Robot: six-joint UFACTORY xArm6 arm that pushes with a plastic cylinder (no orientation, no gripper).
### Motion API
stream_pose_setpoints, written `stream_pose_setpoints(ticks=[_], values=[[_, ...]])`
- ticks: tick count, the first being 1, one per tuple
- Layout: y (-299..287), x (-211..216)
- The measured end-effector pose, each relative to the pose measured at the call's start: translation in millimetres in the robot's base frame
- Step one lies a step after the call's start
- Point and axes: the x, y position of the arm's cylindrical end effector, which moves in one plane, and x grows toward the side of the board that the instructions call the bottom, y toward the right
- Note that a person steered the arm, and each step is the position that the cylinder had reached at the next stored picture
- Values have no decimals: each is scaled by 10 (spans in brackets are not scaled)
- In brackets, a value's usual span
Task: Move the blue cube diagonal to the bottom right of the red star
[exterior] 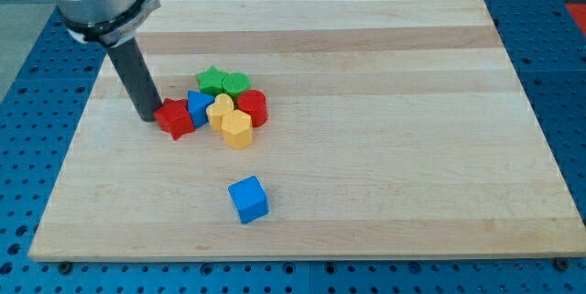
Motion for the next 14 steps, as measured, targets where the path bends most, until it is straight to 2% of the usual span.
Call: stream_pose_setpoints(ticks=[5,7,8,10,12,14], values=[[48,544],[243,679],[255,887],[371,1649],[548,1758],[1215,1754]])
